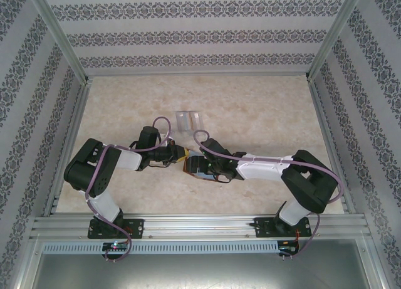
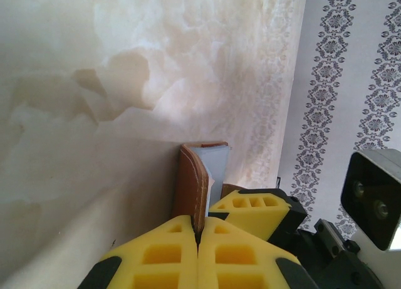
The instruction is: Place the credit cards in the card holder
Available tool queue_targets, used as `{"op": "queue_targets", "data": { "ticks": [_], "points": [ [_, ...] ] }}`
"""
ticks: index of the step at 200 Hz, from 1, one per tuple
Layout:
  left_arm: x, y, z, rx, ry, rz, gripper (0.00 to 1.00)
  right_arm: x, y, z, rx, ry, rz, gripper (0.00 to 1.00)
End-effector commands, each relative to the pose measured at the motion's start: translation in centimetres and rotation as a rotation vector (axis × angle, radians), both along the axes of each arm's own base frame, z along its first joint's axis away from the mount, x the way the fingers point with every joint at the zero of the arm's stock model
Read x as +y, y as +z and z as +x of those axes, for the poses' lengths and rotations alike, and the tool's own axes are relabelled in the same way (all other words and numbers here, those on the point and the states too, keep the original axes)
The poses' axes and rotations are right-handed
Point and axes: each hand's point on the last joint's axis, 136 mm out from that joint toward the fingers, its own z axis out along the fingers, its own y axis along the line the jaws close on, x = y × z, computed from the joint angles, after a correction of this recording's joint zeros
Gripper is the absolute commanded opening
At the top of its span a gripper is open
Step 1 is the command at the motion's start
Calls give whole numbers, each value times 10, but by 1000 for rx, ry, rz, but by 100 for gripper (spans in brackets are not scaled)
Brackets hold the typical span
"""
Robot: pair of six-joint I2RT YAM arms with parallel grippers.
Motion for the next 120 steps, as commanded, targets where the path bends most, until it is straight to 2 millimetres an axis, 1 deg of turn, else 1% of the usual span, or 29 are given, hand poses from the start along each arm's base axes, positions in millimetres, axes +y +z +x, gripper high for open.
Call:
{"op": "queue_targets", "data": {
  "ticks": [1, 17, 51, 70, 90, 120],
  "points": [
    [0, -2, -1, 5, -10, -13, 0, 4, 14, 8, -31, 1, 21, 84],
    [0, -2, 0, 0, -9, -13, 0, 8, 7, 6, -10, 12, 27, 83],
    [0, -1, 0, 2, -10, -15, 0, 8, -9, 4, 33, 1, 10, 83],
    [-1, -3, 0, 6, -13, -16, 0, 8, -13, 3, 42, 2, 3, 83],
    [-1, -1, 1, 6, -12, -20, 0, 6, -12, 4, 45, -3, -1, 83],
    [-2, -1, 1, 5, -13, -21, 0, -5, -17, 4, 41, -23, -52, 81]
  ]
}}
